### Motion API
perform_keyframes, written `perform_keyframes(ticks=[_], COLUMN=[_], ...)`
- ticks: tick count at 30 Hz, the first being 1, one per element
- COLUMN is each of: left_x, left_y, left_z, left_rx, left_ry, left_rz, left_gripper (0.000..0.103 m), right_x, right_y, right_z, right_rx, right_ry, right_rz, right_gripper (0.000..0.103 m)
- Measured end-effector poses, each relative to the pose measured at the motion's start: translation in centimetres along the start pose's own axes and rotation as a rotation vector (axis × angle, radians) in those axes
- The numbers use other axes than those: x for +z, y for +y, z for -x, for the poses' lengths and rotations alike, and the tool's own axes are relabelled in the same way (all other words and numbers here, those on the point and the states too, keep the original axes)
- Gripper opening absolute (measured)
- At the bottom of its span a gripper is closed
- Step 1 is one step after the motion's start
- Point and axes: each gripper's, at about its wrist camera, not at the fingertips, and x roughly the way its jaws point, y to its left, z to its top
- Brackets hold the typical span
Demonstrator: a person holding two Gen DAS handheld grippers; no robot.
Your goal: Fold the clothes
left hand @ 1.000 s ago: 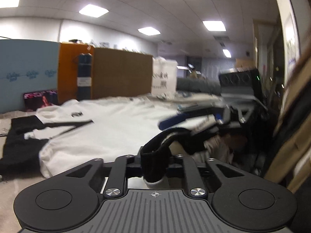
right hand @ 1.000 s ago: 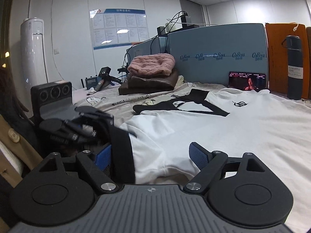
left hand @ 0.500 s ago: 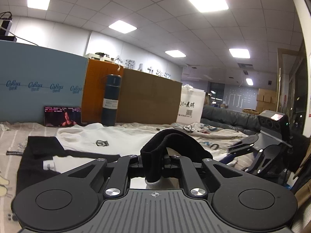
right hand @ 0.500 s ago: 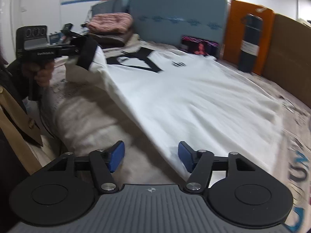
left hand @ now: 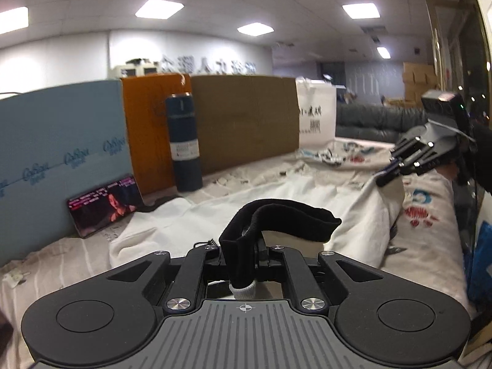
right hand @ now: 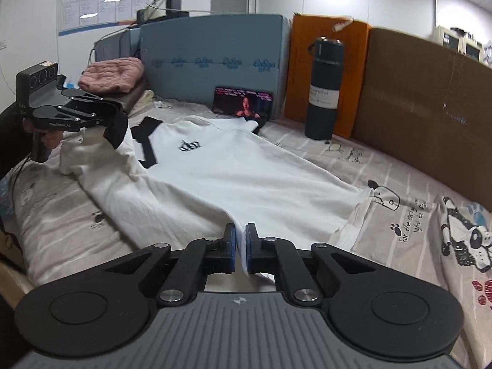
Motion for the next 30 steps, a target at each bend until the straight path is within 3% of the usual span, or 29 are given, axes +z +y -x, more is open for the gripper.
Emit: perform_keyframes(ticks=[4, 5, 6, 7, 10, 13, 17, 19, 23, 26, 30], left_x=[-0.6, -0.7, -0.9, -1.0, -1.1, -1.0, -1.7, -2.6, -4.3, -5.0, -6.1], left_y=[1.8, 2.2, 2.6, 2.9, 3.8, 4.7, 3.4, 1.7, -2.5, -5.5, -6.1], left_z=[-2.9, -3.3, -3.7, -3.7, -2.4, -0.4, 3.9, 6.3, 9.8, 10.4, 10.1], left_rx=[-0.016, -0.001, 0.014, 0.039, 0.123, 0.209, 0.294, 0.288, 0.222, 0.184, 0.187], left_ry=[0.105, 0.121, 0.137, 0.143, 0.126, 0.09, 0.03, 0.004, -0.004, 0.082, 0.206], left_rz=[-0.015, -0.006, 0.005, 0.02, 0.087, 0.169, 0.226, 0.207, 0.08, -0.092, -0.164], left_gripper=[0.018, 0.021, 0.029, 0.039, 0.051, 0.073, 0.074, 0.077, 0.078, 0.078, 0.077], right_x=[-0.4, -0.8, -1.1, -1.5, -2.6, -3.7, -5.1, -5.8, -7.0, -7.8, -8.4], right_y=[-1.7, -2.0, -2.2, -2.4, -3.1, -3.5, -3.2, -2.4, -0.1, 1.1, 1.9], right_z=[-2.5, -3.0, -3.3, -3.5, -3.3, -2.1, 1.0, 2.8, 5.0, 5.3, 4.6], right_rx=[-0.015, -0.03, -0.052, -0.077, -0.151, -0.249, -0.38, -0.432, -0.401, -0.349, -0.281], right_ry=[0.029, 0.036, 0.042, 0.048, 0.028, -0.016, -0.139, -0.187, -0.193, -0.165, -0.163], right_rz=[-0.065, -0.086, -0.108, -0.13, -0.217, -0.332, -0.538, -0.645, -0.829, -0.97, -1.079], right_gripper=[0.01, 0.018, 0.031, 0.034, 0.043, 0.054, 0.066, 0.07, 0.075, 0.075, 0.075])
